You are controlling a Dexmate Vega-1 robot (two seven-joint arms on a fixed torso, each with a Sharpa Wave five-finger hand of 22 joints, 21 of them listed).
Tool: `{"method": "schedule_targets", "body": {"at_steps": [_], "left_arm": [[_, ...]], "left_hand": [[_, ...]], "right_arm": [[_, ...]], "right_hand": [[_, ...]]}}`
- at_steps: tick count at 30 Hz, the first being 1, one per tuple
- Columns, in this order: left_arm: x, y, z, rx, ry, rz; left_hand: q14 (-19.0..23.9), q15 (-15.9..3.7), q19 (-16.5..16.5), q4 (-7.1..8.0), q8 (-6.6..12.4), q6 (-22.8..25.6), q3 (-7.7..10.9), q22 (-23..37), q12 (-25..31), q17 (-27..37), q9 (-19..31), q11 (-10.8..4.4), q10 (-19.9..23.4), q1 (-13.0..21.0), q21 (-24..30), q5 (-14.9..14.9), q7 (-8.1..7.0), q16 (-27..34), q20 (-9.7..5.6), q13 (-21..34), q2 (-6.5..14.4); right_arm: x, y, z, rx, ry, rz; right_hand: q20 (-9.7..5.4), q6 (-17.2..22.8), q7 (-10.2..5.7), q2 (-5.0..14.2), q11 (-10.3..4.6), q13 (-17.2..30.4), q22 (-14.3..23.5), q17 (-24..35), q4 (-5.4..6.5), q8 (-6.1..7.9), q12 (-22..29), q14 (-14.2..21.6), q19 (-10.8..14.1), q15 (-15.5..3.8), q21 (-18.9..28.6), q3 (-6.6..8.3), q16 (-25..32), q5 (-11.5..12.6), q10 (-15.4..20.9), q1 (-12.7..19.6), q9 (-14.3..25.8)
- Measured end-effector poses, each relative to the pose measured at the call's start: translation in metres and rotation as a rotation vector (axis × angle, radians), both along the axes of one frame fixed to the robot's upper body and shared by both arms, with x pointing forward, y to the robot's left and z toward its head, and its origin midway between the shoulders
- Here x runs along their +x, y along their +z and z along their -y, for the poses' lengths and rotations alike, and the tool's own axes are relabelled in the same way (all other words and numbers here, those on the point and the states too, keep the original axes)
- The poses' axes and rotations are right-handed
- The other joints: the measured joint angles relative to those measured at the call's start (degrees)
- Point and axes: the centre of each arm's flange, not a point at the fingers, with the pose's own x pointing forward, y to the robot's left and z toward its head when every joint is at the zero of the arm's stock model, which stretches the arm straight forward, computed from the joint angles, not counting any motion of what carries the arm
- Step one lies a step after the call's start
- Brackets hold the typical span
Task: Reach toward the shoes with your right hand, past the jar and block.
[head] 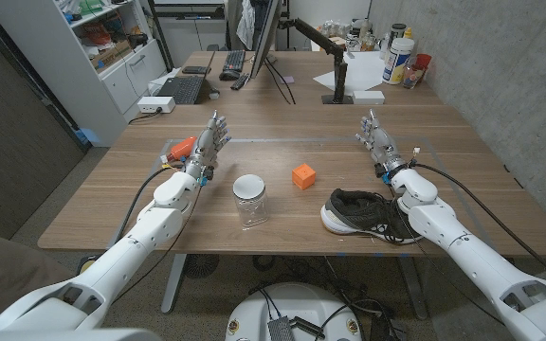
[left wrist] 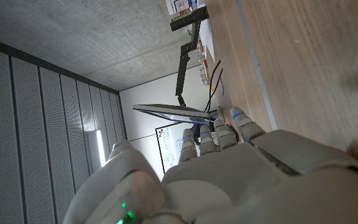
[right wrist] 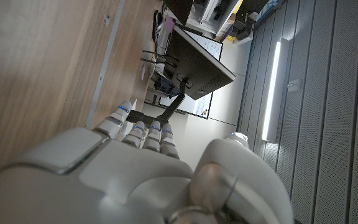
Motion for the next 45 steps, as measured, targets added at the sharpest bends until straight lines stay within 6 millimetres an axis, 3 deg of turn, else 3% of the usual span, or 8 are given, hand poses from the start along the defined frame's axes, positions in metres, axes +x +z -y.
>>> {"method": "schedule_targets", "body": {"at_steps": [25, 45], "left_arm": [[0.009, 0.004, 0.001, 0.014, -0.019, -0.002], [0.012, 0.009, 0.006, 0.040, -0.026, 0.005]], "left_hand": [[0.00, 0.00, 0.00, 0.00, 0.00, 0.00, -0.01, -0.01, -0.01, -0.01, -0.01, 0.00, 0.00, 0.00, 0.00, -0.02, 0.01, -0.01, -0.01, -0.01, 0.00], [-0.01, -0.01, 0.00, 0.00, 0.00, 0.00, -0.01, -0.02, -0.01, -0.02, -0.02, 0.00, 0.01, 0.22, -0.01, -0.02, 0.02, -0.01, -0.01, -0.02, 0.23]], "right_arm": [[-0.002, 0.005, -0.003, -0.018, -0.011, 0.004], [-0.016, 0.014, 0.003, -0.067, -0.043, 0.062]], "right_hand": [[0.00, -0.01, 0.00, 0.01, 0.01, -0.01, -0.01, -0.01, 0.00, 0.00, 0.00, -0.20, -0.01, -0.20, 0.00, 0.00, 0.00, -0.01, -0.02, -0.01, -0.02], [0.00, -0.01, 0.01, 0.02, 0.53, -0.02, -0.02, -0.02, 0.00, 0.00, 0.00, -1.33, -0.44, -0.10, 0.00, 0.01, 0.00, -0.01, -0.55, -0.02, -0.03]]}}
